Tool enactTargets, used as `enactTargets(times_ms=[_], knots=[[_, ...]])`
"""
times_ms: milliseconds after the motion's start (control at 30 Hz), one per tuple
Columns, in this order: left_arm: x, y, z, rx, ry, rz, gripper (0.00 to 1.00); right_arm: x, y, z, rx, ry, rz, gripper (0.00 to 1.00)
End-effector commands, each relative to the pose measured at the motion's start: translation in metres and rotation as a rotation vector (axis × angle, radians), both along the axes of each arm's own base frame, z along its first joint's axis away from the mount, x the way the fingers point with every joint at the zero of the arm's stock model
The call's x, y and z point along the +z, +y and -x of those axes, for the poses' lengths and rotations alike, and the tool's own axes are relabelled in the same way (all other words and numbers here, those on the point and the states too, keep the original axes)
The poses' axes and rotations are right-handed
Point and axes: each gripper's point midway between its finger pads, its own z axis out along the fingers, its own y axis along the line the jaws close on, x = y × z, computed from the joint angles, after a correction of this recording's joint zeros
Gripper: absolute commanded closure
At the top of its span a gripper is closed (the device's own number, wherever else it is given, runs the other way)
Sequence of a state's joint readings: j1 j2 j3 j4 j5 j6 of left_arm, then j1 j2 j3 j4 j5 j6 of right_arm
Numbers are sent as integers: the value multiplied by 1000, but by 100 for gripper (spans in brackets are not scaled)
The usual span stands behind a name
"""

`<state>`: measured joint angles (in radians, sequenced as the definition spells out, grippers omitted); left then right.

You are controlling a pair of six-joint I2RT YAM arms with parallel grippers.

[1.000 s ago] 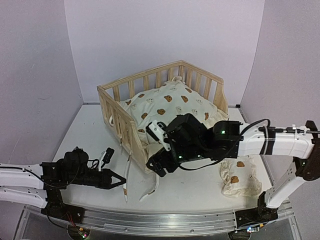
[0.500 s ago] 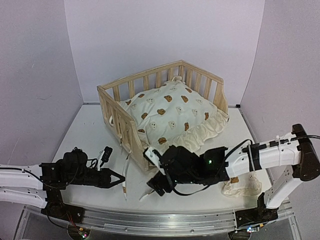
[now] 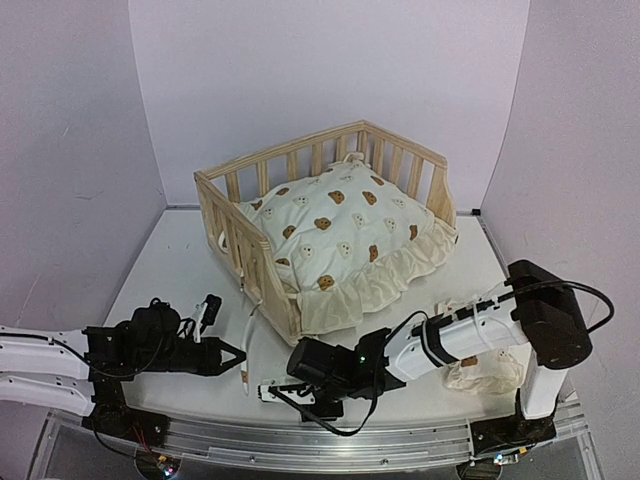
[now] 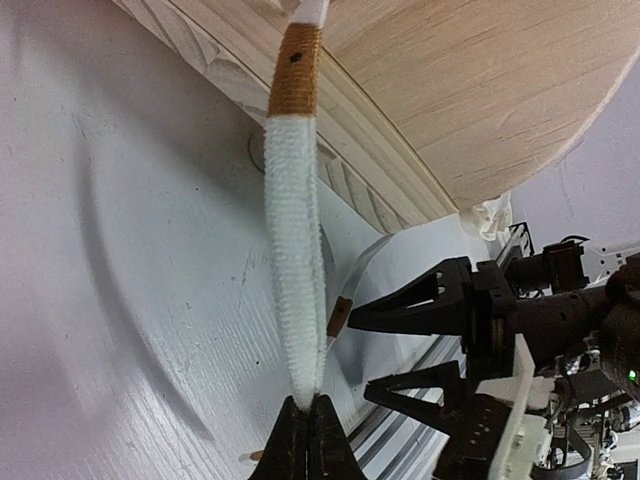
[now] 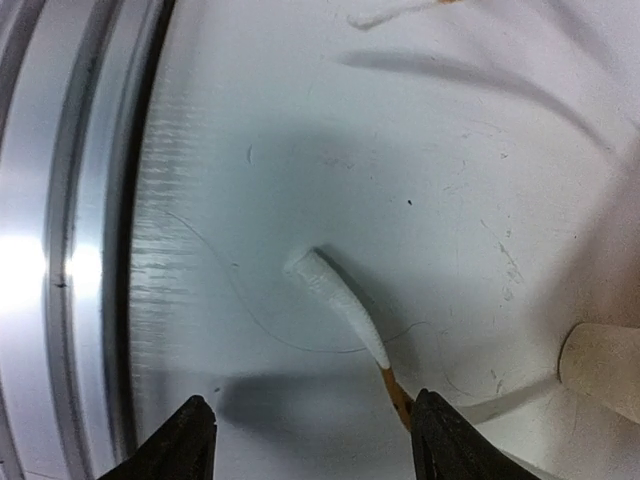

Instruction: Set up the pet bed

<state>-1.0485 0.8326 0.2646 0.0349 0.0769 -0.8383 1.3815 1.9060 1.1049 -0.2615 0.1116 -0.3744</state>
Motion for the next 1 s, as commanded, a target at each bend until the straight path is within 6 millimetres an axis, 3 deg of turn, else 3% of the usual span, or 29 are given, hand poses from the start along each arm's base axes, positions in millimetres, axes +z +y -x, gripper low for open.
enactTargets(times_ms=[0,133,300,400,467,533,667,800,967], knots=[[4,3,-1,14,-23,14,100,14,20,-15,64,-38,-47,33],[-5,6,0,14,-10,-10,100,-4,20,-28,35,-5,-36,35],[-5,7,2,13,-1,-12,100,-19,16,-36,-18,-14,-19,60],[-6,8,4,5,6,-8,100,-6,20,-29,-45,-11,-65,79],[-7,8,5,3,8,-10,100,16,31,-16,-57,-10,-108,100],[-9,9,5,6,10,-14,100,47,46,-6,-90,42,-200,100],[-11,10,4,9,4,-21,100,140,79,-4,-237,188,-545,100],[-19,16,6,18,3,-32,100,223,105,-34,-458,254,-906,100],[-16,19,5,19,-40,4,100,252,134,-78,-652,121,-1050,100]])
